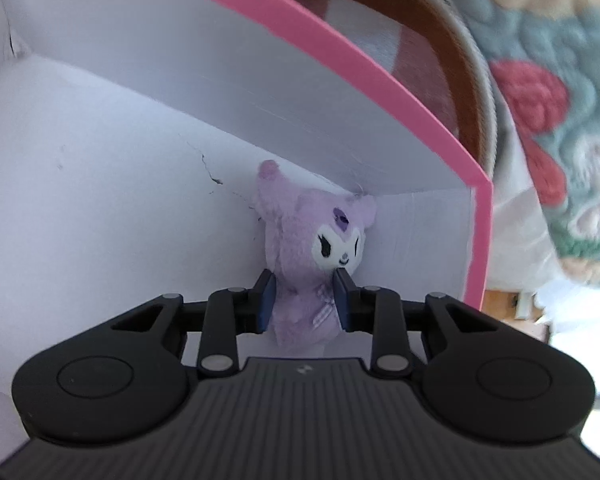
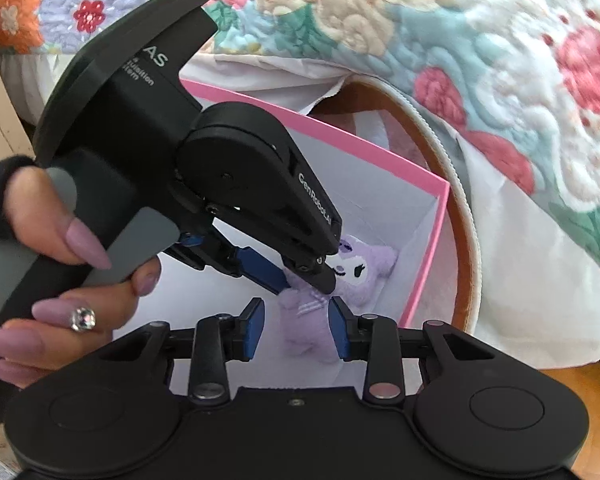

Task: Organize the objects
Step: 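Carry the plush doll into the pink box and open the left gripper, then move the left gripper to the gold-capped foundation bottle and grasp it, then lift the foundation bottle and carry it over the pink box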

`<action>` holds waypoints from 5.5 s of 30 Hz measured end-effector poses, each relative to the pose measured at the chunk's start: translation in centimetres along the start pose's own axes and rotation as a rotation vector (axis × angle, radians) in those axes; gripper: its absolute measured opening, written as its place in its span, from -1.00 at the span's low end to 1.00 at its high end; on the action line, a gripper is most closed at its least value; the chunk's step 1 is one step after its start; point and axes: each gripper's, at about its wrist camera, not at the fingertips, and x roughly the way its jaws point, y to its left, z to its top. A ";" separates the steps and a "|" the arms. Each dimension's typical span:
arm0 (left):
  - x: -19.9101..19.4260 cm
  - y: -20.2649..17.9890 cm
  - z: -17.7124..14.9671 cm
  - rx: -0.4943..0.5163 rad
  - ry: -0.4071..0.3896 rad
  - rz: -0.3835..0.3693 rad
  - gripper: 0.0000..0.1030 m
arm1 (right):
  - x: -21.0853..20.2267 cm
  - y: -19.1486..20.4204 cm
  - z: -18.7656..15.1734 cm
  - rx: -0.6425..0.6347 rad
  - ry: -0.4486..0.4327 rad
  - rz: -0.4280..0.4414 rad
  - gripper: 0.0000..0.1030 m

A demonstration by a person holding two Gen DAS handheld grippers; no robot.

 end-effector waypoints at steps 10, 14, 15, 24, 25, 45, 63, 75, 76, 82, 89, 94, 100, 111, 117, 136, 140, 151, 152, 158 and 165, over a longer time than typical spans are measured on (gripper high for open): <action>-9.2 -0.9 -4.8 0.191 -0.048 0.122 0.16 | -3.7 1.3 -2.7 0.204 -0.070 0.121 -0.02; -13.4 0.3 -7.1 0.238 -0.047 0.165 0.17 | -6.2 2.3 -3.9 0.212 -0.071 0.100 0.03; -14.2 1.5 -7.5 0.263 -0.061 0.173 0.17 | -7.0 2.3 -3.9 0.219 -0.073 0.082 0.03; -24.2 3.7 -13.3 0.285 -0.109 0.268 0.19 | -14.5 4.9 -5.4 0.172 -0.099 0.078 0.09; -25.2 3.6 -13.8 0.287 -0.117 0.272 0.22 | -15.6 5.2 -5.5 0.176 -0.102 0.095 0.11; -33.4 5.4 -24.7 0.382 -0.164 0.337 0.67 | -23.2 15.4 -7.8 -0.063 -0.015 0.406 0.45; -23.3 14.5 -21.3 0.245 -0.004 0.350 0.70 | -10.3 20.2 -11.2 -0.208 0.242 0.508 0.55; -18.6 19.8 -21.8 0.070 -0.014 0.275 0.69 | -4.8 22.0 -15.1 -0.168 0.160 0.409 0.52; -18.3 20.0 -21.9 0.069 -0.020 0.277 0.66 | -4.8 22.2 -15.3 -0.172 0.144 0.397 0.51; -17.4 21.1 -21.1 0.049 -0.035 0.257 0.50 | -3.9 24.4 -15.6 -0.207 0.072 0.304 0.43; -17.7 21.8 -21.5 0.007 -0.058 0.227 0.43 | -3.3 24.5 -15.4 -0.141 0.058 0.264 0.49; -18.0 22.2 -21.4 -0.032 -0.085 0.212 0.27 | -3.2 24.6 -15.9 -0.115 0.016 0.237 0.52; -18.0 22.5 -21.7 -0.060 -0.092 0.202 0.27 | -3.5 24.1 -16.7 -0.147 0.013 0.198 0.65; -17.1 22.1 -21.5 -0.045 -0.141 0.213 0.50 | -4.2 24.5 -16.7 -0.167 -0.007 0.218 0.37; -17.4 22.1 -22.0 -0.041 -0.158 0.207 0.47 | -4.2 24.2 -17.2 -0.189 -0.060 0.236 0.43; -22.1 16.6 -25.7 0.149 -0.252 0.196 0.33 | -9.6 21.8 -16.6 -0.285 -0.152 0.227 0.36; -23.9 14.9 -26.2 0.168 -0.272 0.166 0.28 | -12.1 19.9 -15.3 -0.291 -0.156 0.236 0.36; -29.5 7.6 -24.9 0.320 -0.383 0.156 0.27 | -16.2 17.3 -12.9 -0.234 -0.248 0.197 0.19; -29.7 7.1 -24.5 0.329 -0.388 0.151 0.27 | -16.5 17.0 -12.5 -0.230 -0.265 0.187 0.19; -30.1 3.7 -22.0 0.392 -0.427 0.149 0.27 | -18.1 15.4 -9.9 -0.219 -0.324 0.125 0.19; -30.1 0.7 -17.4 0.424 -0.433 0.095 0.33 | -19.7 12.9 -5.4 -0.234 -0.345 0.063 0.19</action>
